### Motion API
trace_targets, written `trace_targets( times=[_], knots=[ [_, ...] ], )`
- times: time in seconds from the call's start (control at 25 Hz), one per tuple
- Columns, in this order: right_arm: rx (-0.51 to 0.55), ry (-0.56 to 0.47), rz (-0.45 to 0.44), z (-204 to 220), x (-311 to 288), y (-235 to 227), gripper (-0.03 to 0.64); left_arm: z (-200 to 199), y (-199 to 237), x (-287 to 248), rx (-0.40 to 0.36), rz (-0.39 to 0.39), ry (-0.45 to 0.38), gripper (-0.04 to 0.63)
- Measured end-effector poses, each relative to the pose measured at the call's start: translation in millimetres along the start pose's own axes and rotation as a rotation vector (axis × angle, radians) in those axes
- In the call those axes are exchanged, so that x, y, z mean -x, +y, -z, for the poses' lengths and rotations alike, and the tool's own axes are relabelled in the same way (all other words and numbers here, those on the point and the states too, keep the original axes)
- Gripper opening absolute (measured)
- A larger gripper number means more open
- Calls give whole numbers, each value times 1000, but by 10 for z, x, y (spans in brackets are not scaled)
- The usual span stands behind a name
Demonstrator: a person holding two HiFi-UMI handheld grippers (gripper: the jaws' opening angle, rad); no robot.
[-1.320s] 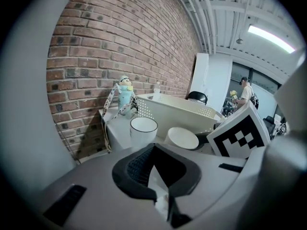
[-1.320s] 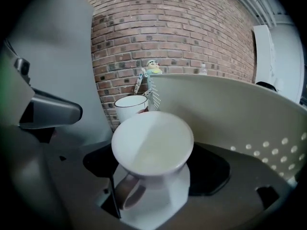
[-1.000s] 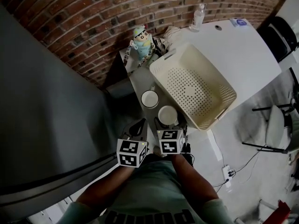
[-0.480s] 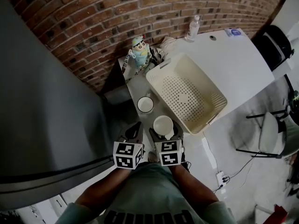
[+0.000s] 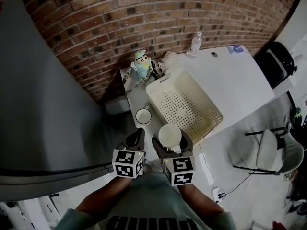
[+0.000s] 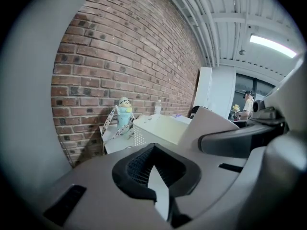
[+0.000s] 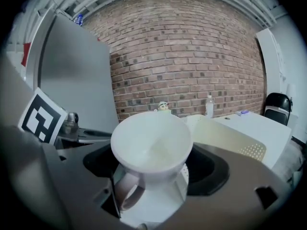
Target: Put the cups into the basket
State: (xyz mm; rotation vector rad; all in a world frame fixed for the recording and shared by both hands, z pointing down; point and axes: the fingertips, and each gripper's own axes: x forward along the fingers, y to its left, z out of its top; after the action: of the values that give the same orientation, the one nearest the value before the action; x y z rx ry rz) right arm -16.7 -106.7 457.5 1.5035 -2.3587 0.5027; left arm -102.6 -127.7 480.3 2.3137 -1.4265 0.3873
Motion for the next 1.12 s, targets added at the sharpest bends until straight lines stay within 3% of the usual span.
trace_targets(
  times=[0.52,1.12],
  knots=[
    [43,-1,17,-525,-395,-949,396,-572,-370,-561,-3,-16,-30,-2],
    [104,174,36,-132,-1542,-1987,394,-639,-332,-1219,52,-166,32,-2]
  ],
)
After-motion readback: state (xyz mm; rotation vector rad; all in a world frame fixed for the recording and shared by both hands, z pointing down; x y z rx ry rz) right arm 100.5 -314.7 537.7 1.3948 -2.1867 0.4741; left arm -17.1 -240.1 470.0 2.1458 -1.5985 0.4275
